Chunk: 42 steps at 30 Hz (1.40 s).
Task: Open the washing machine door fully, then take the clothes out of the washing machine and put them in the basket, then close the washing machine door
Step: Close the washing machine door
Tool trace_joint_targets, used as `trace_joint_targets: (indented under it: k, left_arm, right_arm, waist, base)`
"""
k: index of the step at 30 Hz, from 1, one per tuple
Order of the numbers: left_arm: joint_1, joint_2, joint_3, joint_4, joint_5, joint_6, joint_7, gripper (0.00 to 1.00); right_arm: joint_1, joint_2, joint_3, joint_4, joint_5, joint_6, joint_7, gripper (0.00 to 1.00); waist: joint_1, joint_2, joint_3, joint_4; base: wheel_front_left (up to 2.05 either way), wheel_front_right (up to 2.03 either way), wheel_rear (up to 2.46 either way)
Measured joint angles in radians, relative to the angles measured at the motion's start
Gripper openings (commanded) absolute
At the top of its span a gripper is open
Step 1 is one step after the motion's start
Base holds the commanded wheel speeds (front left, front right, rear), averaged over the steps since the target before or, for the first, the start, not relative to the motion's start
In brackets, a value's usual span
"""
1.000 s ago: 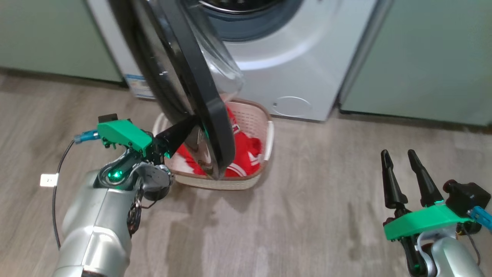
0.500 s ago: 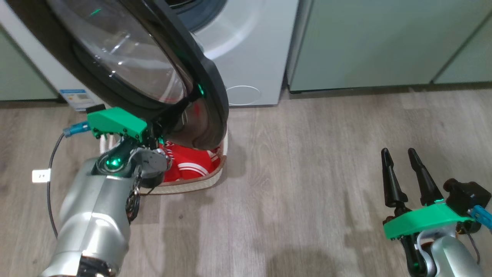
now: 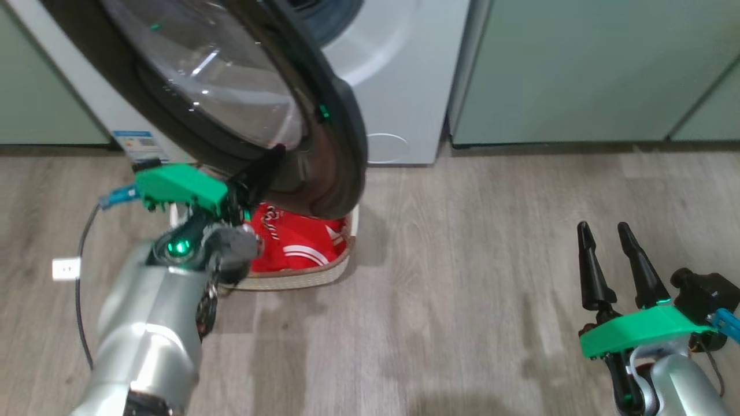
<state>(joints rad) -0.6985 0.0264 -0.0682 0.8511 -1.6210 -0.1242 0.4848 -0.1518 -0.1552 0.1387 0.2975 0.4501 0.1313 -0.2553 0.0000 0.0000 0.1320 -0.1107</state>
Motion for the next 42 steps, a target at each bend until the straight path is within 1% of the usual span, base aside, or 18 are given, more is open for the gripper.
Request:
trace_joint_targets:
  k: [1,3,4,7,9,12,16,22,24,26,27,30,32,36,39,42]
  left_arm:
    - [0.013,0.000,-0.004,-0.001,0.002,0.000,-0.006,0.41]
    - [0.047,0.000,-0.009,-0.007,0.019,0.000,-0.027,0.97]
    - [0.066,0.001,-0.010,-0.011,0.028,0.000,-0.038,1.00]
    - [0.124,0.017,-0.021,-0.045,0.080,0.000,-0.101,1.00]
    - [0.158,0.035,-0.023,-0.074,0.111,0.000,-0.164,1.00]
    - [0.208,0.071,-0.052,-0.132,0.183,0.000,-0.266,1.00]
    - [0.280,0.128,-0.119,-0.192,0.288,0.000,-0.416,1.00]
    - [0.353,0.223,-0.253,-0.215,0.445,0.000,-0.678,1.00]
    - [0.366,0.244,-0.277,-0.203,0.491,0.000,-0.721,1.00]
    - [0.376,0.259,-0.279,-0.190,0.541,0.000,-0.734,1.00]
    - [0.383,0.263,-0.254,-0.194,0.577,0.000,-0.735,1.00]
    - [0.413,0.260,-0.127,-0.241,0.733,0.000,-0.737,1.00]
    - [0.444,0.249,-0.049,-0.283,0.863,0.000,-0.739,1.00]
    - [0.528,0.184,0.087,-0.359,1.057,0.000,-0.739,1.00]
    - [0.575,0.141,0.149,-0.411,1.163,0.000,-0.739,1.00]
    - [0.597,0.121,0.170,-0.449,1.235,0.000,-0.739,1.00]
  right_arm:
    - [0.000,0.000,-0.001,0.000,0.000,0.000,0.000,1.00]
    - [0.002,0.001,-0.004,0.001,0.000,0.000,0.000,1.00]
    - [0.003,0.001,-0.007,0.001,0.000,0.000,0.000,1.00]
    - [0.006,0.004,-0.013,0.001,0.000,0.000,0.000,1.00]
    - [0.011,0.007,-0.016,0.001,0.000,0.000,0.000,1.00]
    - [0.019,0.011,-0.027,0.000,0.000,0.000,0.000,1.00]
    - [0.036,0.022,-0.036,-0.002,0.000,0.000,0.000,1.00]
    - [0.050,0.027,-0.076,-0.007,-0.002,0.000,0.000,1.00]
    - [0.066,0.030,-0.088,-0.007,-0.010,0.000,0.000,1.00]
    - [0.085,0.033,-0.097,-0.008,-0.010,0.000,0.000,1.00]
    - [0.093,0.034,-0.101,-0.008,-0.010,0.000,0.000,1.00]
    - [0.102,0.040,-0.114,-0.008,-0.010,0.000,0.000,1.00]
    - [0.105,0.041,-0.119,-0.008,-0.010,0.000,0.000,1.00]
    - [0.115,0.052,-0.126,-0.007,-0.010,0.000,0.000,1.00]
    - [0.116,0.058,-0.136,-0.007,-0.010,0.000,0.000,1.00]
    - [0.117,0.059,-0.149,-0.008,-0.010,0.000,0.000,1.00]
  waist:
    - [0.0000,0.0000,-0.004,0.009]
    - [0.0000,0.0000,-0.014,0.026]
    - [0.0000,0.0000,-0.018,0.035]
    - [0.0000,0.0000,-0.034,0.060]
    - [0.0000,0.0000,-0.046,0.073]
    - [0.0000,0.0000,-0.063,0.090]
    - [0.0000,0.0000,-0.081,0.101]
    - [0.0000,0.0000,-0.100,0.101]
    - [0.0000,0.0000,-0.105,0.099]
    - [0.0000,0.0000,-0.109,0.096]
    - [0.0000,0.0000,-0.111,0.095]
    - [0.0000,0.0000,-0.114,0.089]
    - [0.0000,0.0000,-0.116,0.083]
    - [0.0000,0.0000,-0.118,0.075]
    - [0.0000,0.0000,-0.120,0.072]
    - [0.0000,0.0000,-0.121,0.072]
  base:
    - [0.00,0.00,0.00]
    - [0.00,0.00,0.00]
    - [0.00,0.00,0.00]
    - [0.00,0.00,0.00]
    - [0.00,0.00,0.00]
    - [0.00,0.00,0.00]
    - [0.00,0.00,0.00]
    - [0.00,0.00,0.00]
    - [0.00,0.00,0.00]
    - [0.00,0.00,0.00]
    - [0.00,0.00,0.00]
    - [0.00,0.00,0.00]
    - [0.00,0.00,0.00]
    - [0.00,0.00,0.00]
    - [0.00,0.00,0.00]
    - [0.00,0.00,0.00]
